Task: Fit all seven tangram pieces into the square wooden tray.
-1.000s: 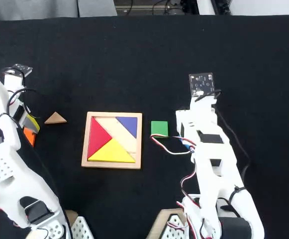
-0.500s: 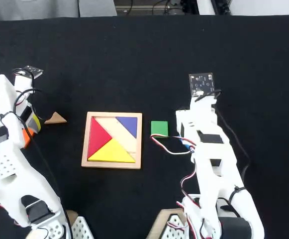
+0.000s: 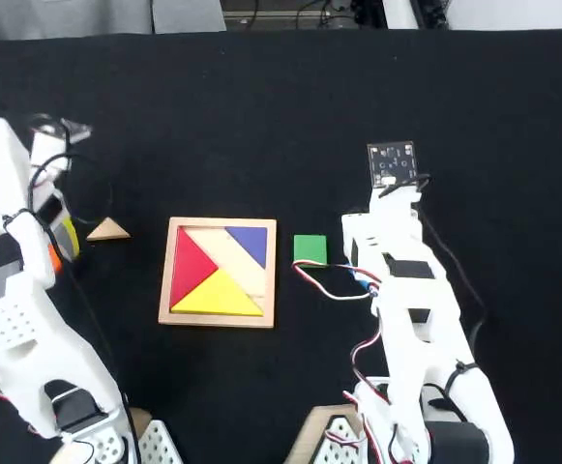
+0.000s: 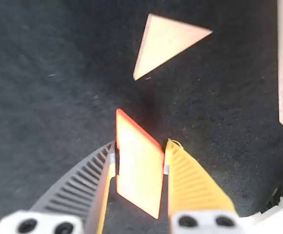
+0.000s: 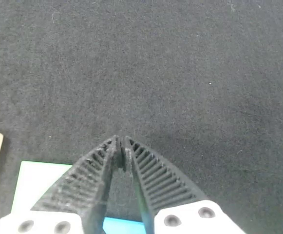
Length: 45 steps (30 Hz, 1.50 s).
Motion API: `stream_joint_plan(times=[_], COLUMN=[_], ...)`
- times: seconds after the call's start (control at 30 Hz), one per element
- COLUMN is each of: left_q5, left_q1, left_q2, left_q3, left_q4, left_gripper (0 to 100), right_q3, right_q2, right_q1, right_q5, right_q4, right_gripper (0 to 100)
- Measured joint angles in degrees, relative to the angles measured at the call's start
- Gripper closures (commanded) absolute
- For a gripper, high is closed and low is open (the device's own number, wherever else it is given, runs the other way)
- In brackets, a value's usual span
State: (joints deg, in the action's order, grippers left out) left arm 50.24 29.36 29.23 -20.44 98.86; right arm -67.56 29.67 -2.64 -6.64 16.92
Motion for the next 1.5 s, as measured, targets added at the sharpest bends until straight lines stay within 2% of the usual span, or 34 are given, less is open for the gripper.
stream_joint_plan(times=[0.2,0.33,0.6,0.8,0.87,1.0,1.1,1.23,1.5], left_q5=[-6.68,-13.36,-29.19,-49.14,-53.45,-57.32,-61.10,-69.89,-80.53], left_q1=[-1.93,-6.24,-20.13,-32.09,-36.92,-43.69,-44.22,-45.45,-54.68], left_q2=[-10.46,-19.25,-36.66,-41.32,-41.32,-40.88,-40.88,-40.79,-37.01], left_q3=[0.00,5.98,19.96,26.73,29.01,31.30,32.53,35.52,44.57], left_q4=[0.97,0.97,1.05,1.05,0.88,-3.69,-9.41,-16.53,-28.57], left_gripper=[93,93,93,93,93,93,93,93,93], right_q3=[0.00,0.00,0.00,0.00,0.00,0.00,0.00,0.00,0.00], right_q2=[0.00,0.00,0.00,0.00,0.00,0.00,0.00,0.00,0.00], right_q1=[0.00,0.00,0.00,-0.09,-1.67,-4.40,-6.24,-7.38,-7.38], right_q5=[0.00,0.00,0.00,0.00,-0.09,1.41,3.43,3.96,3.96], right_q4=[0.00,0.00,0.00,0.00,0.00,0.00,0.00,0.00,-0.18], right_gripper=[98.7,98.7,98.7,98.7,98.7,98.7,98.7,98.7,98.7])
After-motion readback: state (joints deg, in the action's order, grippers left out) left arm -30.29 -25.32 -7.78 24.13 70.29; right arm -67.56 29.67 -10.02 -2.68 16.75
